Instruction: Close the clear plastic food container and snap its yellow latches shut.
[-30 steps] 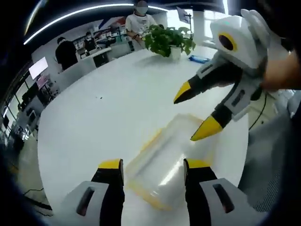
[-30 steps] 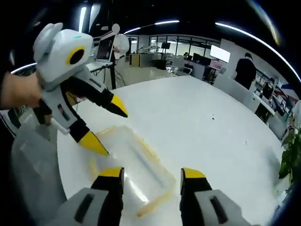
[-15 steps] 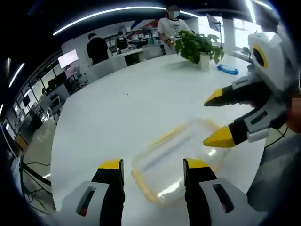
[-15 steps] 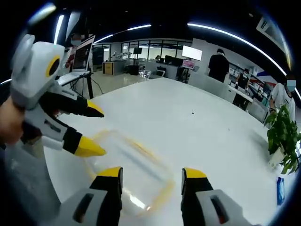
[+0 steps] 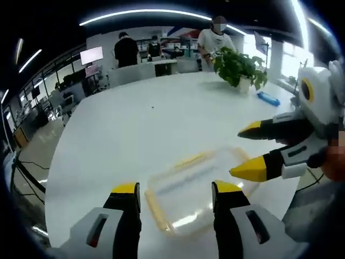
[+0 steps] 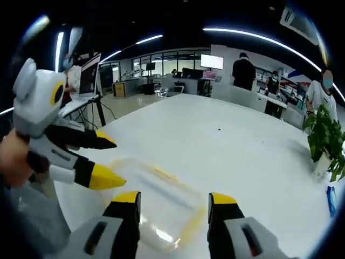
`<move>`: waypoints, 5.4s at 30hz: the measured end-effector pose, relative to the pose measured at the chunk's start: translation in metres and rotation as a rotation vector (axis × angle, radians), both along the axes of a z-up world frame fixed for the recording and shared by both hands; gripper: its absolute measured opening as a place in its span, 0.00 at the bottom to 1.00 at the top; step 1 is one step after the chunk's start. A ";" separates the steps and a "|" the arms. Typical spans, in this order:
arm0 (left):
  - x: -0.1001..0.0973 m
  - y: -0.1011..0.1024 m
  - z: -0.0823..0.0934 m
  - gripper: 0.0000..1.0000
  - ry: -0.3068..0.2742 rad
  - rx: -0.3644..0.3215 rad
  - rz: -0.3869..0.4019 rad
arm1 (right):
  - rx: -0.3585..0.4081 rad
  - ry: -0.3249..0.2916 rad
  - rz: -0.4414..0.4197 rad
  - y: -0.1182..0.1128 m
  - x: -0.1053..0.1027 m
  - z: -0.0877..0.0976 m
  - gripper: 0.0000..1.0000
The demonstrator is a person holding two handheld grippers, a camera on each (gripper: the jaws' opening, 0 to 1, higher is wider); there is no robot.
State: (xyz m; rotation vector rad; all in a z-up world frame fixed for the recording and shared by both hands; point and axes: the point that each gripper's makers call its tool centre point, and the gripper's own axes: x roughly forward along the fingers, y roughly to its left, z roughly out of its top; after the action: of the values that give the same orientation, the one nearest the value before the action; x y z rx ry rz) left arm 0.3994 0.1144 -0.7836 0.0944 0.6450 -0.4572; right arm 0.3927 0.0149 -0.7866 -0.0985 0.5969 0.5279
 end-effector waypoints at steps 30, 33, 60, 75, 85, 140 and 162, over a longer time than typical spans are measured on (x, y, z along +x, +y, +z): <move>-0.012 0.008 -0.036 0.48 0.180 -0.215 0.117 | 0.201 0.195 -0.159 -0.008 -0.012 -0.037 0.47; -0.011 0.007 -0.036 0.47 0.189 -0.237 0.119 | 0.187 0.182 -0.143 -0.008 -0.011 -0.036 0.48; -0.007 0.008 -0.045 0.46 0.270 -0.325 0.179 | 0.210 0.193 -0.174 0.003 0.003 -0.039 0.43; 0.026 0.022 -0.044 0.46 0.258 -0.323 0.173 | 0.211 0.184 -0.178 0.017 0.039 -0.039 0.43; 0.052 0.026 -0.042 0.46 0.255 -0.322 0.165 | 0.212 0.185 -0.189 0.021 0.065 -0.038 0.43; 0.128 0.071 -0.038 0.99 0.095 -0.312 0.200 | 0.352 0.061 -0.178 0.030 0.128 -0.018 1.00; 0.082 0.081 0.015 0.99 0.036 -0.259 0.143 | 0.274 0.006 -0.076 0.018 0.077 0.029 1.00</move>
State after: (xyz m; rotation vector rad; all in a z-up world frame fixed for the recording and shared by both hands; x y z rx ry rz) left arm 0.4810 0.1953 -0.7683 -0.2049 0.6183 -0.4014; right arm 0.4695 0.0330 -0.7572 0.1846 0.5273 0.5312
